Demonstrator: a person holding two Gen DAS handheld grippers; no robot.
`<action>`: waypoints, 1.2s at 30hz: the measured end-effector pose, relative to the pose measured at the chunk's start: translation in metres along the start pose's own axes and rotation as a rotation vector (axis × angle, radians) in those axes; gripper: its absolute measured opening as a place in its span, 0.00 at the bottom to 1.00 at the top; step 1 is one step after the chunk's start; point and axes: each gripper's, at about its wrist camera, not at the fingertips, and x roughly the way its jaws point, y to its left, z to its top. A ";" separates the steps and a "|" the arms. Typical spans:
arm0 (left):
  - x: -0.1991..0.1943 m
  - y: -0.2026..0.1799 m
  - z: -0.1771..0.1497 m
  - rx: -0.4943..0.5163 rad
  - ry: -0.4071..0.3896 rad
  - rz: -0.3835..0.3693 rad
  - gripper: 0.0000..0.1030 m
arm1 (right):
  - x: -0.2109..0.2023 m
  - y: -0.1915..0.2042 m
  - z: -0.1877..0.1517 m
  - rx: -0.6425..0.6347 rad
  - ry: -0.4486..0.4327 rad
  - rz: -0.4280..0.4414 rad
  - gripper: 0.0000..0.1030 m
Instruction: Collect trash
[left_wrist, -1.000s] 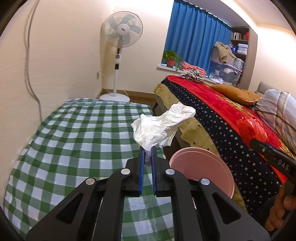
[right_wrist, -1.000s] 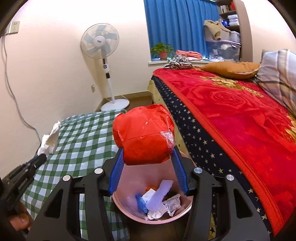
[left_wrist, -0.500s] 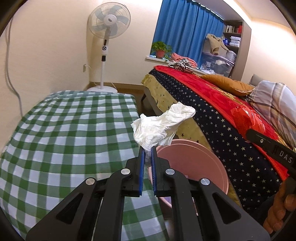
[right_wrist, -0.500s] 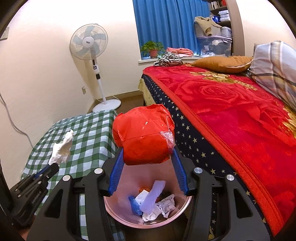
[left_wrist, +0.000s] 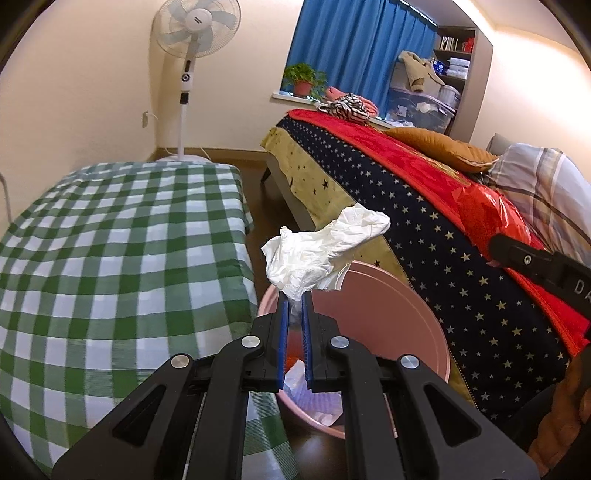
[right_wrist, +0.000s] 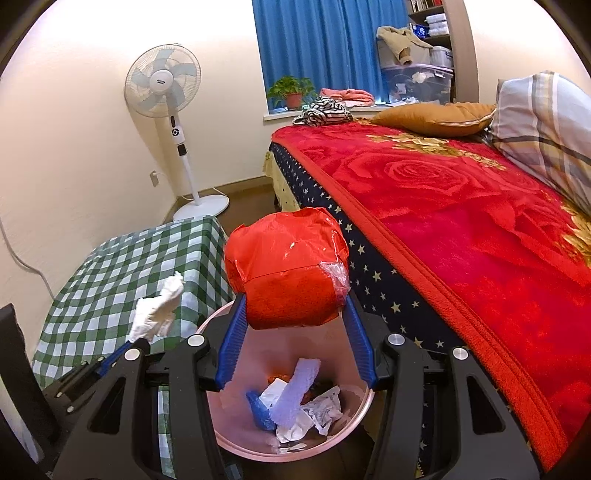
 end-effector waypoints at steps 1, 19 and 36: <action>0.002 -0.001 0.000 0.000 0.003 -0.002 0.07 | 0.001 0.000 0.000 0.000 0.001 -0.001 0.50; -0.004 0.016 -0.002 -0.001 0.018 0.010 0.56 | -0.002 -0.006 0.002 0.050 -0.027 0.003 0.91; -0.138 0.028 -0.011 0.092 -0.142 0.119 0.88 | -0.059 0.032 -0.028 -0.065 -0.055 0.129 0.95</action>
